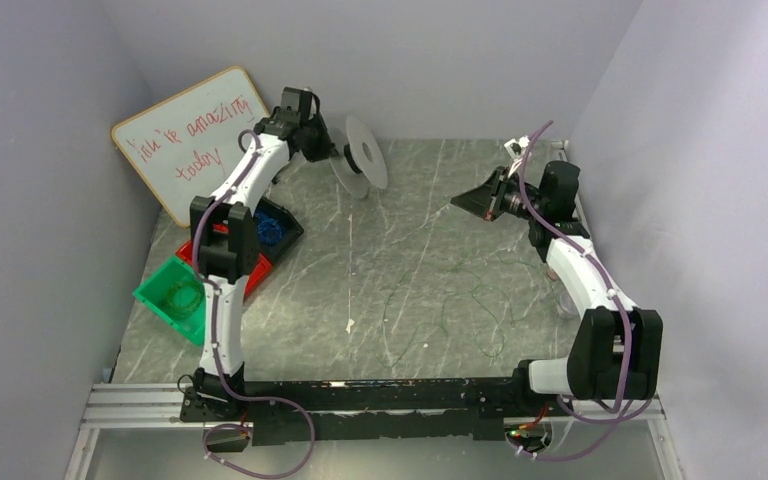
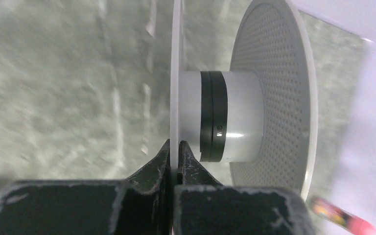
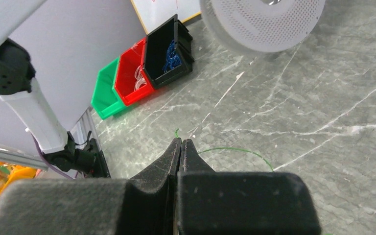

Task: Wrap the cables
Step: Pick up the cable reel from the center of the board.

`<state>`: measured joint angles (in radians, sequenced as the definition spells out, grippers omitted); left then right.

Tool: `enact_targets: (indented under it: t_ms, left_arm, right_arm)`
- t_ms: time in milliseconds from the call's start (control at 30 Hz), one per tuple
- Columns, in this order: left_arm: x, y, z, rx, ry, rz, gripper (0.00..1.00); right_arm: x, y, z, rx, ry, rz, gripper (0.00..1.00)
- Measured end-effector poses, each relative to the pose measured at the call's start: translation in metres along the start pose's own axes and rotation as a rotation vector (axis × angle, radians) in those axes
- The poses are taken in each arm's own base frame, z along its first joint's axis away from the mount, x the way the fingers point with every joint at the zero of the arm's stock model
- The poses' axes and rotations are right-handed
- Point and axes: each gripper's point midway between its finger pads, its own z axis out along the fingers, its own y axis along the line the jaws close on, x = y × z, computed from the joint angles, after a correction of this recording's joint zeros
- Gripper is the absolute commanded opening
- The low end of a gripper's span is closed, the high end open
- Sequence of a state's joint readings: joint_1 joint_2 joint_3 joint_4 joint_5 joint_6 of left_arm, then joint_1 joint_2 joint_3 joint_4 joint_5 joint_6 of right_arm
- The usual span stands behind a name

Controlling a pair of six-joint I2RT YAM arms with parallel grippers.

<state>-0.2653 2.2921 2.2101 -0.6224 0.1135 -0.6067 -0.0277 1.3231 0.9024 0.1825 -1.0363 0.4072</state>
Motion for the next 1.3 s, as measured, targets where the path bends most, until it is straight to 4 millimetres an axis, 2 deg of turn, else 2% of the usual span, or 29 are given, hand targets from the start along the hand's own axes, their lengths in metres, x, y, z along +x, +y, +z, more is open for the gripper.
enact_targets:
  t_ms: [100,267,500,633,733,967,1300]
  left_arm:
    - [0.023,-0.015,-0.021,0.077,0.088,-0.114,0.03]
    - [0.052,-0.055,-0.059,0.304,0.222,-0.255,0.03]
    - [0.043,-0.105,-0.103,0.574,0.244,-0.246,0.03]
    - [0.044,-0.120,-0.126,0.663,0.247,-0.228,0.03]
    - [0.052,-0.129,-0.133,0.703,0.263,-0.218,0.03]
    - [0.076,-0.143,-0.137,0.738,0.325,-0.196,0.03]
    - [0.083,-0.149,-0.139,0.749,0.341,-0.186,0.03]
  right_arm:
    - [0.005,-0.002,0.004,0.005,0.012,0.007,0.00]
    - [0.018,0.001,0.016,-0.007,0.051,0.002,0.00]
    - [0.030,0.004,0.024,-0.018,0.088,0.004,0.00]
    - [0.027,0.001,0.025,-0.004,0.075,-0.008,0.00]
    - [0.025,0.001,0.024,0.005,0.055,-0.029,0.00]
    - [0.017,0.005,0.017,0.006,0.004,-0.057,0.00]
    - [0.013,0.002,0.017,0.027,-0.017,-0.060,0.00]
